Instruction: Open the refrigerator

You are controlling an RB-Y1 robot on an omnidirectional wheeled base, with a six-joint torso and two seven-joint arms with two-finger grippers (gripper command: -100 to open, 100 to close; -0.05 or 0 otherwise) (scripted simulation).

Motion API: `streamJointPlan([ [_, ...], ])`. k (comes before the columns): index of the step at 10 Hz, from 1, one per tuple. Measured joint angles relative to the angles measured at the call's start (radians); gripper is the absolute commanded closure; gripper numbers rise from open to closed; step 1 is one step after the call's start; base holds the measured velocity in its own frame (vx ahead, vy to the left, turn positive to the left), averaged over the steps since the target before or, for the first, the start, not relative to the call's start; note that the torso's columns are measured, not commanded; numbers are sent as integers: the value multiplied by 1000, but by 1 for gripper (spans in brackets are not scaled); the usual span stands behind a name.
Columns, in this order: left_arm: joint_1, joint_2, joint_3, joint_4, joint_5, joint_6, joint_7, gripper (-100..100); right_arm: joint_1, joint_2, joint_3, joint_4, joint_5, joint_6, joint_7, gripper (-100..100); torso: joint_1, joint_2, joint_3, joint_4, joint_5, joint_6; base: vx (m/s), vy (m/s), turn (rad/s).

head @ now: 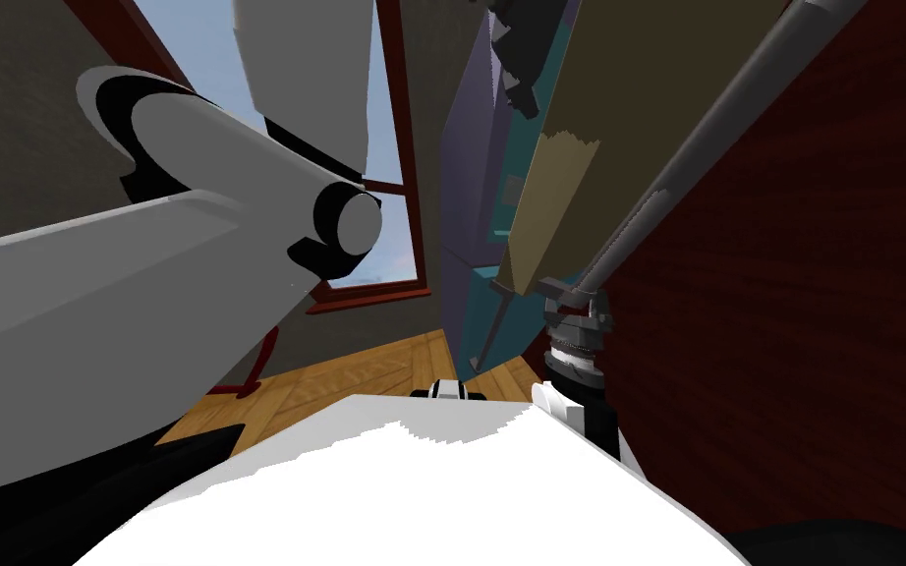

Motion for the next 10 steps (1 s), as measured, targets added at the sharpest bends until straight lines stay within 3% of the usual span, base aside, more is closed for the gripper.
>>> streamJointPlan([
  [3, -52, 22, 2, 14, 23, 42, 1, -100, 4, 3, -7, -4, -5, -11, -3, 0, 4, 0, 1, 0, 1, -1, 12, -23, 25],
  [4, -73, 16, 1, 46, 23, 36, -11, -100, 7, 5, -9, -4, -7, -13, -4, 0, 3, 0, 0, 0, 0, 0, 0, 0, 0],
  [5, -72, 15, -2, 36, 18, 36, -4, -100, 9, 6, -12, -4, -9, -16, -5, 0, 3, 1, 0, 0, 0, 0, 2, -10, 31],
  [6, -110, 11, -4, 85, 25, 38, -14, -100, 11, 7, -15, -5, -11, -21, -6, 0, 1, 2, 1, 2, 0, -1, 11, -20, 31],
  [10, -118, 25, -7, 35, 28, 70, 13, -100, 18, 13, -25, -8, -20, -33, -10, 0, 4, 3, 2, 2, 1, -1, 6, -12, 12],
])
